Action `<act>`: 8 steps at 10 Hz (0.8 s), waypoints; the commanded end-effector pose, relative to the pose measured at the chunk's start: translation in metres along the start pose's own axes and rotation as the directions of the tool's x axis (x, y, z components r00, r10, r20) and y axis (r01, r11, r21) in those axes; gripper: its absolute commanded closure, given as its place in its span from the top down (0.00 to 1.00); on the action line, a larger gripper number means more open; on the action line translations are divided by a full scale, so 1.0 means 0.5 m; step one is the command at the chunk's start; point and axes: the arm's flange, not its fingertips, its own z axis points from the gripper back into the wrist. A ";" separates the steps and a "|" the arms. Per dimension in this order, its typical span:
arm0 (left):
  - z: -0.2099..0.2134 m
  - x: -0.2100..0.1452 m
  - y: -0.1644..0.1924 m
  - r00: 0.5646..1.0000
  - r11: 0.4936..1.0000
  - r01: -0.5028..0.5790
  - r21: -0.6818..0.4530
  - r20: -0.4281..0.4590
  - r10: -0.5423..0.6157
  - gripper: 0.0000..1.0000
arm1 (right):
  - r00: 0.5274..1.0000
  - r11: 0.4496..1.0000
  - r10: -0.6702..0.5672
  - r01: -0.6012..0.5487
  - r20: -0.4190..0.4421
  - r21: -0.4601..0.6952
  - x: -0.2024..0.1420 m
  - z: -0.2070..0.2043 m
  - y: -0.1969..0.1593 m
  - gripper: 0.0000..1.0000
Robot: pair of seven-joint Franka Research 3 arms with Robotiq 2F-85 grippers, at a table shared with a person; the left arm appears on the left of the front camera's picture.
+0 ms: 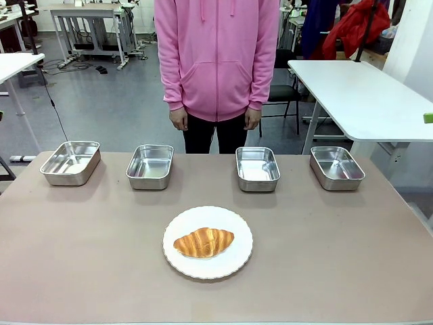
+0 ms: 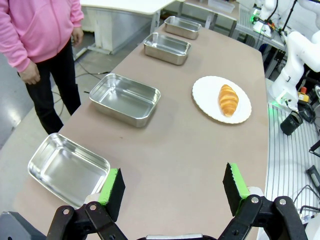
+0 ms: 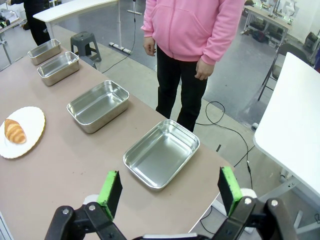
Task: Place the bread in the container.
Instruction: Place the Butter Roll into the Airtight Container indicated by the human.
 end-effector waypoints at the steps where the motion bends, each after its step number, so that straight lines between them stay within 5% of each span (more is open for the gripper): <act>1: 0.002 0.003 -0.003 1.000 1.000 0.008 0.001 0.002 -0.008 1.00 | 1.000 1.000 0.013 -0.013 0.005 0.003 0.002 0.002 0.003 1.00; 8: 0.002 0.003 -0.003 1.000 1.000 0.008 0.001 0.002 -0.008 1.00 | 1.000 1.000 0.013 -0.013 0.005 0.003 0.002 0.002 0.003 1.00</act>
